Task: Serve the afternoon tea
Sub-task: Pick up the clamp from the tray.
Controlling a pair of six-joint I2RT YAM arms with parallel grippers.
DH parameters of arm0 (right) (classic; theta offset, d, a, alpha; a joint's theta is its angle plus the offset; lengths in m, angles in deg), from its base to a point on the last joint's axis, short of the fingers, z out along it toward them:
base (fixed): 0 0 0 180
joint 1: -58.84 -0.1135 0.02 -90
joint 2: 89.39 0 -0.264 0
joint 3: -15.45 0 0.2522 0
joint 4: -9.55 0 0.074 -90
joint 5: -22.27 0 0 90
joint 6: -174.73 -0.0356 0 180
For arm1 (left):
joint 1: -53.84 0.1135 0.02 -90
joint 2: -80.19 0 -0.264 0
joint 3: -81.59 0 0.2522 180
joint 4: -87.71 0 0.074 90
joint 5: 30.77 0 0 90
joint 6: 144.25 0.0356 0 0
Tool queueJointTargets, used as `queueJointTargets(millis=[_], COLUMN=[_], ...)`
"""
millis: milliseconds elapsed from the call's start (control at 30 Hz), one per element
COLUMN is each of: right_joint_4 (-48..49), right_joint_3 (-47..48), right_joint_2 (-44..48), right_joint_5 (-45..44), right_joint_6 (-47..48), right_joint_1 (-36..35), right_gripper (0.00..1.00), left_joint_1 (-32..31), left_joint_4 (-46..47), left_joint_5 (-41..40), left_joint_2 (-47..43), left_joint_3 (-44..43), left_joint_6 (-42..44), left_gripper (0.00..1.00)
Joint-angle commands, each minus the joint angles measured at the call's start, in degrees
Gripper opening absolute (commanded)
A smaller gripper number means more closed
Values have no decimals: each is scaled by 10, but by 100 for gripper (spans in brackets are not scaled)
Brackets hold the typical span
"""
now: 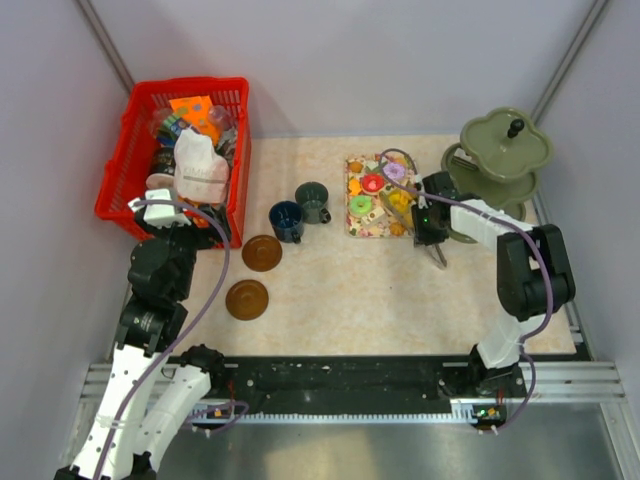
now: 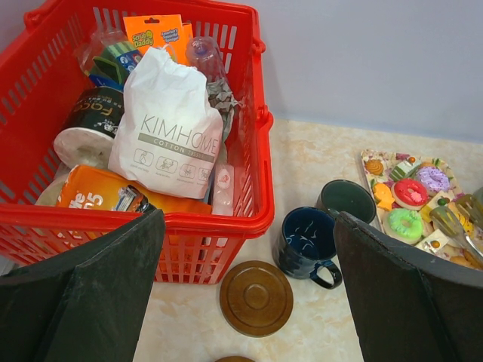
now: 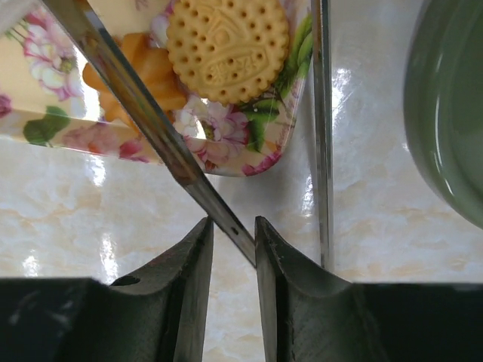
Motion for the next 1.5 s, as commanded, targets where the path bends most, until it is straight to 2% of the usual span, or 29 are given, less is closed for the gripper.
queueJointTargets(millis=[0,100,167,300,600,867,933,1067,1200,1300,1467], right_joint_4=[8,9,10,7,-11,-15,-14,-5,10,20,43], right_joint_3=[22,20,14,8,-7,-10,-9,-4,-1,2,3], right_joint_2=[-19,-13,0,36,142,187,195,212,230,243,257], right_joint_5=[12,8,6,0,-11,-5,-6,-32,-48,-69,-96], right_joint_6=[15,20,22,30,18,-6,-15,-30,-58,-78,-103], right_joint_1=[-3,-4,-7,-17,-67,-110,-128,-186,-248,-292,-358], right_gripper=[26,12,10,1,0,0,0,0,0,0,0], left_joint_1=[-3,-3,-3,-3,-3,-3,-3,-3,-8,-32,-131], left_joint_4=[27,27,28,28,26,-3,-12,-4,67,116,164], left_joint_5=[2,2,3,4,21,120,143,242,324,342,280], left_joint_2=[1,2,2,1,1,47,61,102,151,193,258], left_joint_3=[3,2,3,3,0,-47,-59,-61,-31,-15,-27], left_joint_6=[6,6,6,5,-17,-93,-125,-222,-338,-390,-404], left_gripper=[98,98,98,98,99,97,96,93,91,89,89])
